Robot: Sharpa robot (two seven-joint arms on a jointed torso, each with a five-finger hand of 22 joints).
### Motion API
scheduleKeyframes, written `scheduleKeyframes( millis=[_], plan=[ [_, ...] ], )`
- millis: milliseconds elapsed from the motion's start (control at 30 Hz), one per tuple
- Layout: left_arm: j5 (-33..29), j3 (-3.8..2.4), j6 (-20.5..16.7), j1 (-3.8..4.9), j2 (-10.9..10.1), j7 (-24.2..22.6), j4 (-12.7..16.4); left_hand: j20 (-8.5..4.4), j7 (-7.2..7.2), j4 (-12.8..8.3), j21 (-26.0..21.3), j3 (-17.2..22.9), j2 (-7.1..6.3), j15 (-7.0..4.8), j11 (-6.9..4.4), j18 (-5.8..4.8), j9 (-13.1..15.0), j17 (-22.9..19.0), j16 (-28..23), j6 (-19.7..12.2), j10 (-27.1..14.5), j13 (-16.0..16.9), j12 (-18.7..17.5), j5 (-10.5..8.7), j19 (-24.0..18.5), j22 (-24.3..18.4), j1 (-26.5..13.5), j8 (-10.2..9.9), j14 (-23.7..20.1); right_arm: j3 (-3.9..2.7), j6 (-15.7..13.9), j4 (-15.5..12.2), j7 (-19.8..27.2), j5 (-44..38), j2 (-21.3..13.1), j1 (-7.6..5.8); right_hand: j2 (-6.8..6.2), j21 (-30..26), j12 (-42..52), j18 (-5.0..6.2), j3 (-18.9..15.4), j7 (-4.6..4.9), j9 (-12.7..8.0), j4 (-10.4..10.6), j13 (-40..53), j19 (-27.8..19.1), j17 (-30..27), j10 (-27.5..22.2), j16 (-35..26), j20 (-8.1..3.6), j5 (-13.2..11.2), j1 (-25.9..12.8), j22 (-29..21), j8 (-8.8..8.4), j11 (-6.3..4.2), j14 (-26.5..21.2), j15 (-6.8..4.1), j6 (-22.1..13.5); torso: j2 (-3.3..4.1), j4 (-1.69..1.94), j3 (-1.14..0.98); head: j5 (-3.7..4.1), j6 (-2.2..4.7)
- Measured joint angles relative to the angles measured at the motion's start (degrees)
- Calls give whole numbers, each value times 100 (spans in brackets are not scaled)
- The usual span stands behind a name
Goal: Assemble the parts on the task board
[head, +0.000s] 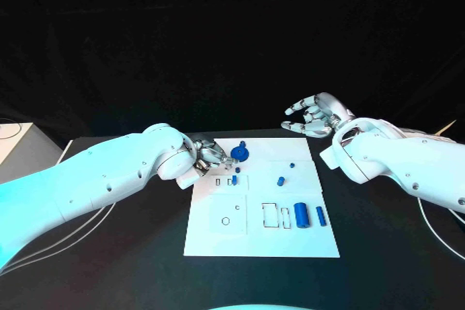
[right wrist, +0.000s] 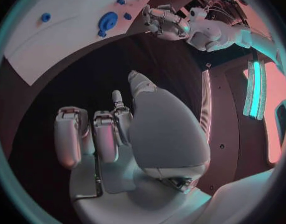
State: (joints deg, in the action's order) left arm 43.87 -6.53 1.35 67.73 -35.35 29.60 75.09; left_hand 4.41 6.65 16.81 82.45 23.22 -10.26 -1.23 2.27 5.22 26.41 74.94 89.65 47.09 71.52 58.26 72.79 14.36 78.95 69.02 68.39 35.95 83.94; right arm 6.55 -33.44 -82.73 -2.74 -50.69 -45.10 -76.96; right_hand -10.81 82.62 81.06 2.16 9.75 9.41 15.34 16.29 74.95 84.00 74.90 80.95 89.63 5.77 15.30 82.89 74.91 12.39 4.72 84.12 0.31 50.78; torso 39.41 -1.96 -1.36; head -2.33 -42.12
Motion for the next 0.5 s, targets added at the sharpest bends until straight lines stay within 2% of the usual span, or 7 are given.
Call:
scheduleKeyframes(
  millis=[100,133,267,367,500],
  plan=[
    [72,94,194,108,149,159,-122,-7,20,8,15,-138,-5,0,8,0,33,0,11,-21,8,52,23,-22,12,34,-249,0,0,0,51,80,3,66,26,-11,0,0,0,0,0,0,0,0,0,0,0,0,0,0,0,0,0,0,0,0,0,0,1,1,3,3,-9],
    [114,143,279,150,208,215,-172,11,21,3,15,-193,0,0,8,0,46,0,11,-20,8,65,23,-22,29,39,-360,0,0,0,71,105,4,89,36,-14,0,0,0,0,0,0,0,0,0,0,0,0,0,0,0,0,0,0,0,0,0,0,2,1,3,3,-13],
    [287,281,552,281,393,356,-340,11,21,19,15,-267,25,0,9,0,75,0,11,-21,8,80,48,-22,29,47,-475,0,0,0,125,173,3,133,65,-22,0,0,0,0,16,0,-6,16,-1,0,0,0,0,0,0,0,0,0,0,0,0,0,4,1,4,8,-25],
    [409,338,717,342,486,426,-437,10,21,2,15,-284,73,1,9,0,98,-1,11,-21,8,69,48,-22,29,60,-523,4,0,0,154,212,-2,144,81,-24,0,0,0,0,16,20,-6,16,-1,0,0,0,0,0,22,0,-1,0,0,0,0,-21,5,1,4,38,-37],
    [570,378,914,383,558,502,-576,10,-27,12,37,-356,103,0,-6,0,273,-1,11,27,-7,62,48,-22,29,79,-553,184,0,0,189,275,-13,146,100,-26,0,0,0,0,16,21,-6,16,-1,0,0,0,0,0,23,0,-1,0,0,0,0,-21,6,-3,3,33,-37]
  ],
)
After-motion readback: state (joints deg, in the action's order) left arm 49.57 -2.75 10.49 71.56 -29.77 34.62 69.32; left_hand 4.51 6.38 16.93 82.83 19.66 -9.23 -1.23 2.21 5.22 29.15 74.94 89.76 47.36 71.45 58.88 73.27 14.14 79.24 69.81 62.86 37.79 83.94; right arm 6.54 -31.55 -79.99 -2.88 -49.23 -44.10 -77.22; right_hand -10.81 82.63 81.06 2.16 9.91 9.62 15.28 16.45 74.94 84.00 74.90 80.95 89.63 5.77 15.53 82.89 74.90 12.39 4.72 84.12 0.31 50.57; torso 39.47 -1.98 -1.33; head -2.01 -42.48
